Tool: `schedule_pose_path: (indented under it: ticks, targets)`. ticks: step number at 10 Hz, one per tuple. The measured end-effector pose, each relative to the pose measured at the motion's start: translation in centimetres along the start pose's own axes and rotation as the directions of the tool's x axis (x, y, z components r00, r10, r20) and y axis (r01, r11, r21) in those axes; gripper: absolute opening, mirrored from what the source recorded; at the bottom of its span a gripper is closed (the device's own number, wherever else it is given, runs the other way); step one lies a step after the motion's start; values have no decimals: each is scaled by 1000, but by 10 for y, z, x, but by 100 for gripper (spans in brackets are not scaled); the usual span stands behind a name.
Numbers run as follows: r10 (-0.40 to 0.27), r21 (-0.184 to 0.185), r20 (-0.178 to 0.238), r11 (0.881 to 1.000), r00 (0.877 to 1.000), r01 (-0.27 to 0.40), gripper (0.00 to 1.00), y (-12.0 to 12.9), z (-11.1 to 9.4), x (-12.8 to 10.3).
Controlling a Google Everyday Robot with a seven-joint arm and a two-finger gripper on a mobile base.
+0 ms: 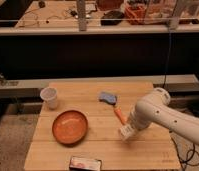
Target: Place the bottle in the ceramic bowl
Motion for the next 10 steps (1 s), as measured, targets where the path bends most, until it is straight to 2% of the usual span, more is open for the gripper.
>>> schedule_pose_path:
  ticks: [4, 8, 10]
  targets:
    - [-62, 11, 9, 998, 998, 62, 1, -34, -11, -43]
    - [-115, 17, 17, 993, 993, 115, 1, -51, -22, -62]
    - [-141, 22, 21, 990, 990, 141, 1, -66, -23, -88]
